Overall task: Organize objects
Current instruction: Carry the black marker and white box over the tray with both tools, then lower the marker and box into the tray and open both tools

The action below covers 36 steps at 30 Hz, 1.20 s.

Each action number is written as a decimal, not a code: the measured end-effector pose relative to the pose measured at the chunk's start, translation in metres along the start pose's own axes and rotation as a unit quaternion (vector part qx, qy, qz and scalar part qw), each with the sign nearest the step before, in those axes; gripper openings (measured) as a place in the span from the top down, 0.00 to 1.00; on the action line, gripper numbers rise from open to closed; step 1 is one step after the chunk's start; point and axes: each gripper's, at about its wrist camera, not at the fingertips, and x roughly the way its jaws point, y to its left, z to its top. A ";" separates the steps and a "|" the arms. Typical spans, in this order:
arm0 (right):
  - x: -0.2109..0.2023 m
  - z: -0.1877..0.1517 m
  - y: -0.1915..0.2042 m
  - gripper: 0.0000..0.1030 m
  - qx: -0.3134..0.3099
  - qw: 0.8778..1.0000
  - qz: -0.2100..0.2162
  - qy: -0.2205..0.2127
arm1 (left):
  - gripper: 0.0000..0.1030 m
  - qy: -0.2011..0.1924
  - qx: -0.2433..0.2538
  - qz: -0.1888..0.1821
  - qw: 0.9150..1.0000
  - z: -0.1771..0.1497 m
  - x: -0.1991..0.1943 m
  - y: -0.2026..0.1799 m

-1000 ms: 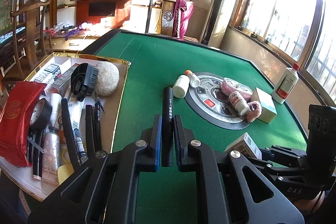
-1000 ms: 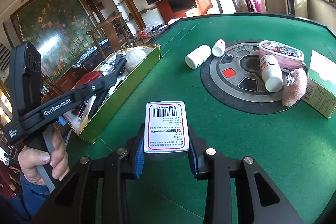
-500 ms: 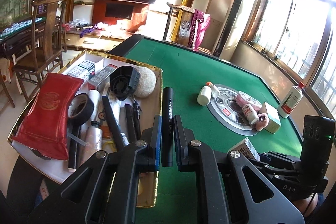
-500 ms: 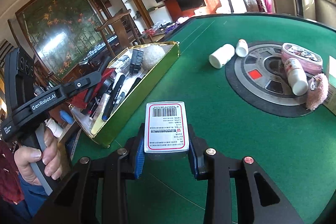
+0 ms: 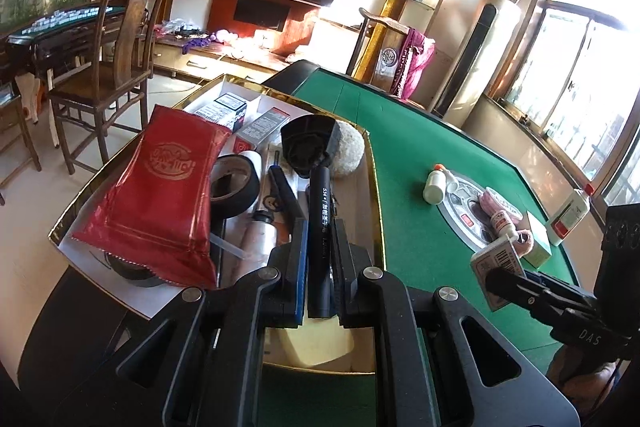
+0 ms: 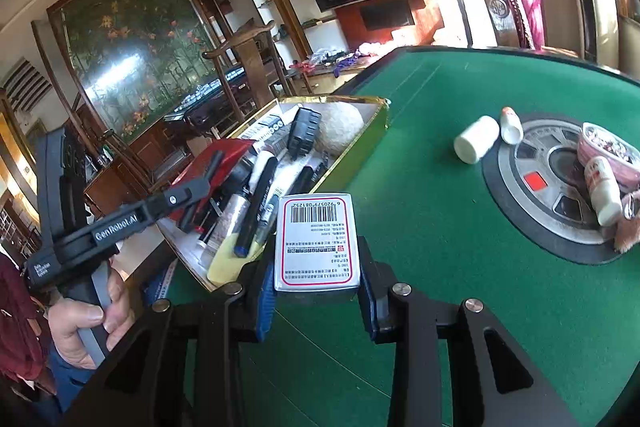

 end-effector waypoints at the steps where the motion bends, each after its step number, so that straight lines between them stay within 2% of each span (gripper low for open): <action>1: 0.001 0.003 0.004 0.67 -0.004 1.000 0.001 -0.002 | 0.90 0.001 -0.005 0.003 1.000 -0.001 0.000 0.004; 7: 0.012 0.018 0.026 0.67 -0.024 1.000 0.010 -0.011 | 0.90 0.011 -0.017 0.010 1.000 -0.004 0.004 0.017; 14: 0.050 0.033 0.045 0.67 -0.042 0.999 0.011 0.012 | 0.90 0.021 -0.023 0.010 0.999 -0.006 0.012 0.023; 25: 0.121 0.050 0.047 0.67 -0.044 0.998 -0.021 0.044 | 0.90 0.038 -0.016 0.007 0.999 -0.010 0.023 0.019; 36: 0.151 0.054 0.043 0.67 -0.050 0.996 -0.051 0.059 | 0.90 0.050 -0.013 0.009 0.999 -0.012 0.028 0.018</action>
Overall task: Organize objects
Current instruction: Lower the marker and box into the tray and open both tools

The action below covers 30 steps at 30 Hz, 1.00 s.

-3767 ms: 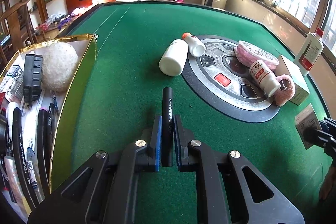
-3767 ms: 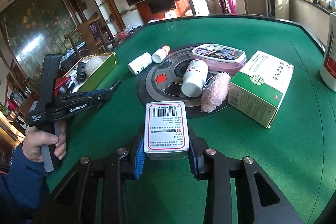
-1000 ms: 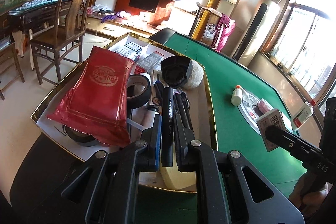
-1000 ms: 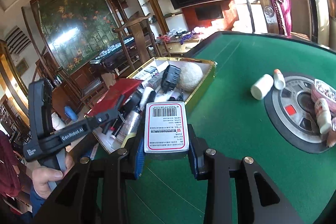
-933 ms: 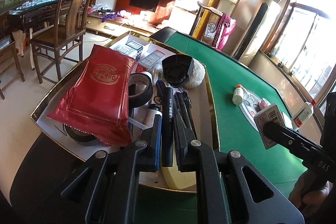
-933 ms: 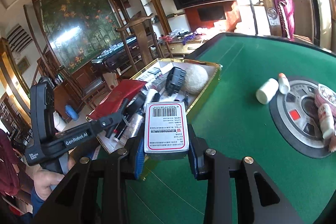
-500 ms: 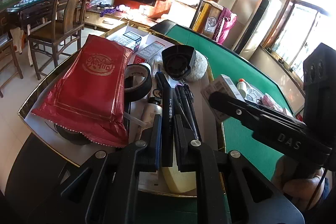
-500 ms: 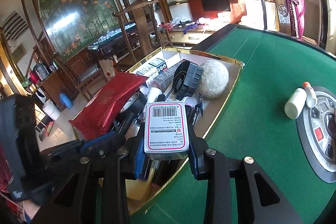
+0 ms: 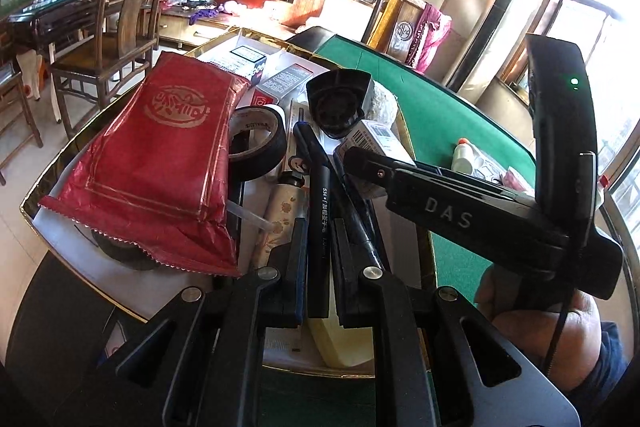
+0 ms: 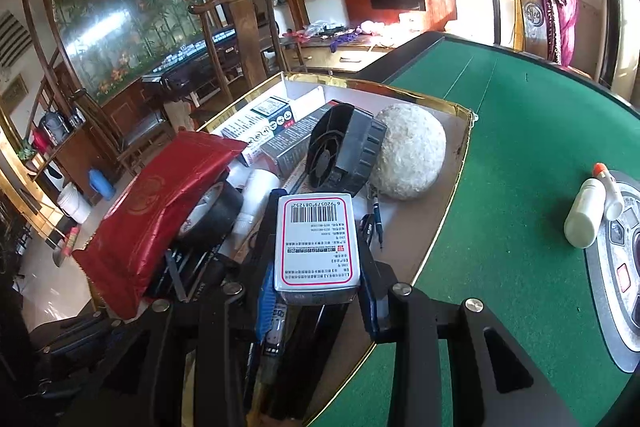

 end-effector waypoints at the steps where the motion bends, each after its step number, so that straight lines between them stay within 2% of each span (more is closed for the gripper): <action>1: 0.003 0.000 -0.001 0.67 0.001 1.000 -0.002 0.003 | 0.90 0.000 0.000 0.001 1.000 0.000 0.000 0.000; 8: 0.009 -0.001 0.001 0.65 -0.002 1.000 -0.013 0.003 | 0.90 0.007 0.006 0.011 1.000 0.002 0.004 -0.002; 11: 0.007 0.000 -0.001 0.62 0.004 1.000 -0.003 0.009 | 0.83 0.010 -0.002 0.000 1.000 0.003 0.003 -0.001; 13: 0.005 0.000 -0.002 0.60 0.006 1.000 0.000 0.009 | 0.67 0.006 -0.003 -0.006 1.000 0.004 0.000 -0.001; 16: -0.003 -0.002 -0.005 0.59 0.011 1.000 0.009 0.002 | 0.54 -0.004 -0.004 -0.004 1.000 0.003 -0.005 -0.003; 24: -0.042 -0.010 -0.019 0.59 0.038 0.998 0.037 -0.031 | 0.52 -0.007 -0.028 -0.011 1.000 0.007 -0.011 0.001; 30: -0.079 -0.027 -0.046 0.58 0.054 0.996 0.046 -0.049 | 0.52 -0.006 -0.015 -0.009 1.000 0.006 -0.015 -0.012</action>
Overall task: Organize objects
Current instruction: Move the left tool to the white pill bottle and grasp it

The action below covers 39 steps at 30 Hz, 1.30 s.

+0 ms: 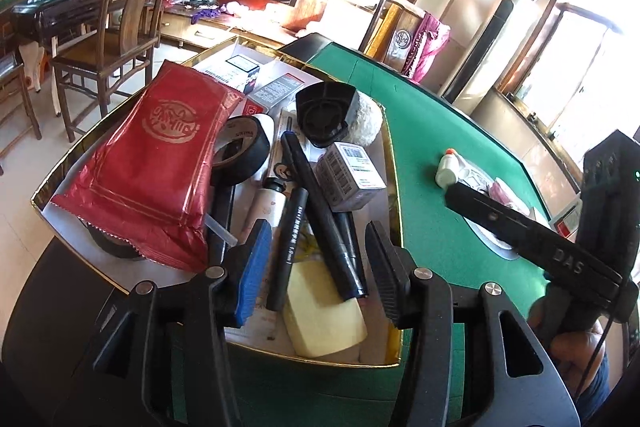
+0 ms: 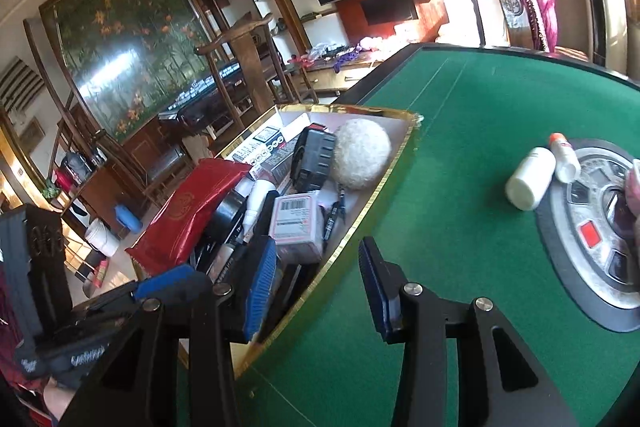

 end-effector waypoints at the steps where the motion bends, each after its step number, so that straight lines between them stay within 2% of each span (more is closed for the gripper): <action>1: -0.008 -0.001 -0.006 0.58 0.000 1.000 -0.001 -0.003 | 0.52 -0.001 0.003 -0.001 1.000 0.000 -0.001 -0.003; 6: -0.052 -0.011 -0.038 0.58 0.001 1.000 -0.020 -0.017 | 0.52 0.003 0.024 -0.004 1.000 0.000 0.000 -0.022; 11: -0.107 -0.026 -0.088 0.58 0.019 0.998 -0.053 -0.041 | 0.53 0.024 0.078 -0.018 0.996 0.007 0.013 -0.069; 15: -0.144 -0.040 -0.128 0.54 0.042 0.995 -0.073 -0.059 | 0.52 0.059 0.139 -0.057 0.987 0.029 0.044 -0.126; 18: -0.162 -0.045 -0.156 0.53 0.073 0.993 -0.065 -0.063 | 0.51 0.090 0.172 -0.065 0.979 0.049 0.081 -0.163; 22: -0.178 -0.046 -0.179 0.53 0.122 0.989 -0.038 -0.077 | 0.51 0.139 0.192 -0.054 0.970 0.067 0.137 -0.197; 26: -0.185 -0.049 -0.185 0.53 0.140 0.986 -0.025 -0.084 | 0.51 0.156 0.197 -0.023 0.968 0.076 0.180 -0.208; 30: -0.187 -0.052 -0.194 0.53 0.164 0.983 -0.014 -0.085 | 0.51 0.182 0.191 -0.011 0.964 0.077 0.212 -0.210; 34: -0.187 -0.054 -0.202 0.53 0.183 0.980 -0.007 -0.082 | 0.51 0.185 0.211 0.014 0.960 0.072 0.235 -0.216; 35: -0.186 -0.054 -0.202 0.53 0.183 0.980 -0.008 -0.082 | 0.53 0.181 0.208 0.019 0.961 0.070 0.239 -0.215; 36: -0.186 -0.054 -0.202 0.53 0.180 0.980 -0.011 -0.080 | 0.66 0.182 0.202 0.025 0.962 0.067 0.242 -0.212; 39: -0.183 -0.054 -0.201 0.52 0.173 0.982 -0.027 -0.078 | 0.68 0.164 0.206 0.039 0.964 0.057 0.235 -0.208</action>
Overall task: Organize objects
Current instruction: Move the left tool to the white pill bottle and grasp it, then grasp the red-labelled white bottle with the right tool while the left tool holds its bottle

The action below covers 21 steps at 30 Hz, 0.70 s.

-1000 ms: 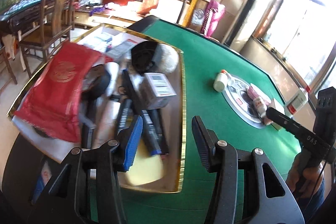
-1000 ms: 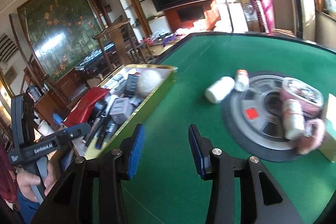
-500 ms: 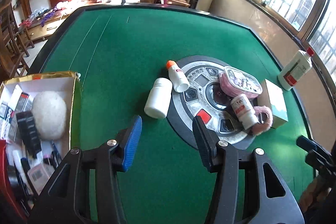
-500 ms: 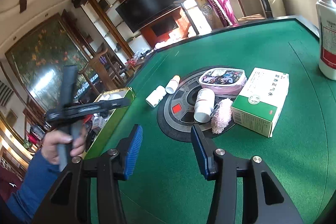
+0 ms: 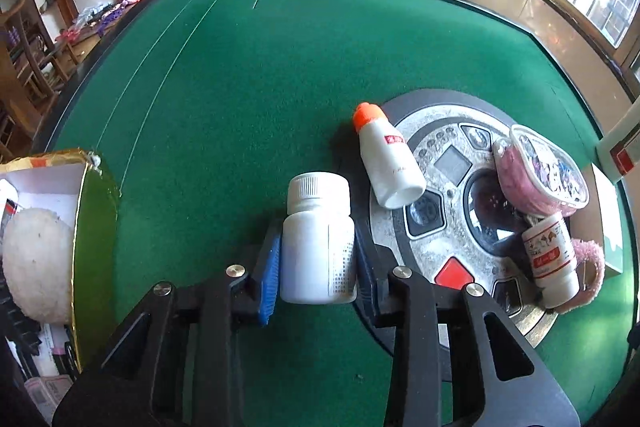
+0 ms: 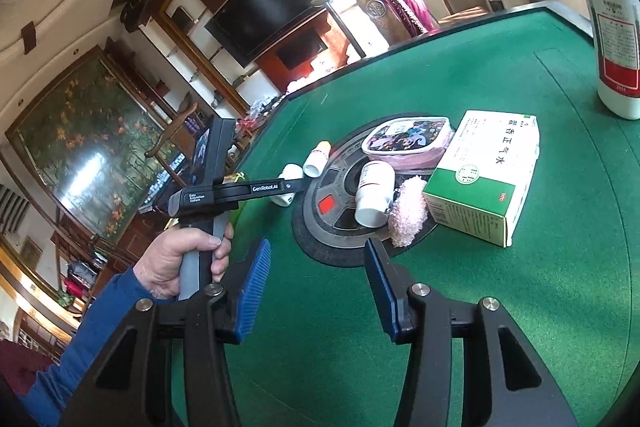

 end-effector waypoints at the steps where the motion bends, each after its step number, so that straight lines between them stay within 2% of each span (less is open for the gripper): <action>1: 0.000 0.000 0.001 0.52 -0.005 1.000 -0.003 0.000 | 0.68 -0.003 0.001 0.004 1.000 -0.008 -0.004 0.000; 7: 0.003 -0.007 0.018 0.52 -0.069 0.997 -0.036 -0.014 | 0.68 -0.018 -0.004 0.006 1.000 -0.077 -0.042 0.009; 12: 0.020 -0.010 0.033 0.52 -0.116 0.991 -0.069 -0.003 | 0.68 -0.047 -0.013 0.006 0.999 -0.139 -0.073 0.012; 14: 0.031 -0.006 0.040 0.49 -0.132 0.987 -0.089 0.005 | 0.68 -0.060 -0.014 0.008 0.998 -0.146 -0.075 0.009; 17: 0.052 0.002 0.046 0.48 -0.147 0.981 -0.123 0.011 | 0.68 -0.065 -0.011 0.004 0.998 -0.147 -0.076 0.011; 21: 0.086 0.014 0.053 0.48 -0.184 0.963 -0.195 0.027 | 0.68 -0.069 -0.002 0.010 0.998 -0.144 -0.076 0.013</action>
